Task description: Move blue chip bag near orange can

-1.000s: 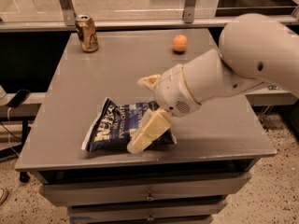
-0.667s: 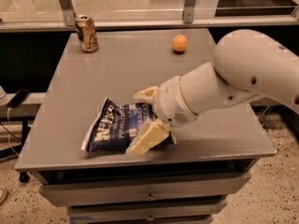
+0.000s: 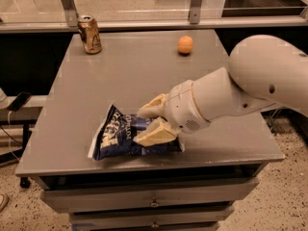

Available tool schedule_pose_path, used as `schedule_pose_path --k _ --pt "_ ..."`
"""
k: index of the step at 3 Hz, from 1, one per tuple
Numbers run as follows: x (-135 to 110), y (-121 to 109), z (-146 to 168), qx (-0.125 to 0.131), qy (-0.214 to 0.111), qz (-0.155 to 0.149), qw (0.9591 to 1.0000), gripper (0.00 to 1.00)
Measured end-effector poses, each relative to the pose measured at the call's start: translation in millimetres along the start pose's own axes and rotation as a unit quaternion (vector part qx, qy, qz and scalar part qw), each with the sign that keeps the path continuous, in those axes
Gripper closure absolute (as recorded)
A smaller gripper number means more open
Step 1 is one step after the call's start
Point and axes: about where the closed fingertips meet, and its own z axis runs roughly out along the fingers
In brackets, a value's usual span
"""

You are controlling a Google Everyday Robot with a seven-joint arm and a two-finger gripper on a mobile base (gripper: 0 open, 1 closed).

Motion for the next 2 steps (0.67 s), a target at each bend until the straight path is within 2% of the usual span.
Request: schedule_pose_path --k 1,2 --pt "-10 -9 -8 0.017 -0.006 -0.007 0.9998 0.88" --pt "-26 -29 -22 0.043 -0.012 -0.004 0.9990 1.00"
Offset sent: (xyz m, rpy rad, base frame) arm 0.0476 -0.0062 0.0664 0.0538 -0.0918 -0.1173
